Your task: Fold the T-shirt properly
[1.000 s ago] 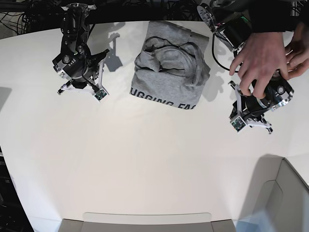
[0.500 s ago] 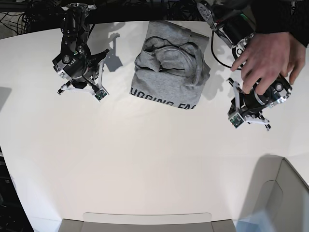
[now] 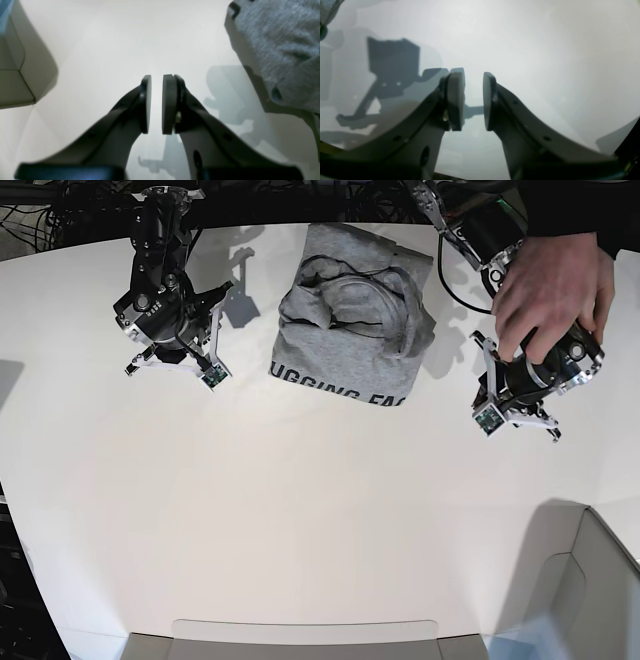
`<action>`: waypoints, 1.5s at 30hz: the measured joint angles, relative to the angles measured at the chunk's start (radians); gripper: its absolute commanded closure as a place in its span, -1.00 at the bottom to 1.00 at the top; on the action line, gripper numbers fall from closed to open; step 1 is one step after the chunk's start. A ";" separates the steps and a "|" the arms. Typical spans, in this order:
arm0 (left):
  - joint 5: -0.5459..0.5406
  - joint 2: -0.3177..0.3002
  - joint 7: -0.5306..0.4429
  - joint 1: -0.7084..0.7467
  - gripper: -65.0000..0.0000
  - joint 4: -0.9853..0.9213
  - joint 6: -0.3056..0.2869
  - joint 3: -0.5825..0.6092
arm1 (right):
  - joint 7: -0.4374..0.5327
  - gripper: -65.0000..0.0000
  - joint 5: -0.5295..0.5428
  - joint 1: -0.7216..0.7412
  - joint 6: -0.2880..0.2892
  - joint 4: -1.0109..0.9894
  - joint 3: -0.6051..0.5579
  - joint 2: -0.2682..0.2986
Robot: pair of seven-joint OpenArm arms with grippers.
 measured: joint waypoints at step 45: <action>0.000 0.044 0.000 0.148 0.76 0.048 0.000 0.037 | 0.000 0.56 0.000 -0.016 0.000 0.000 0.008 0.005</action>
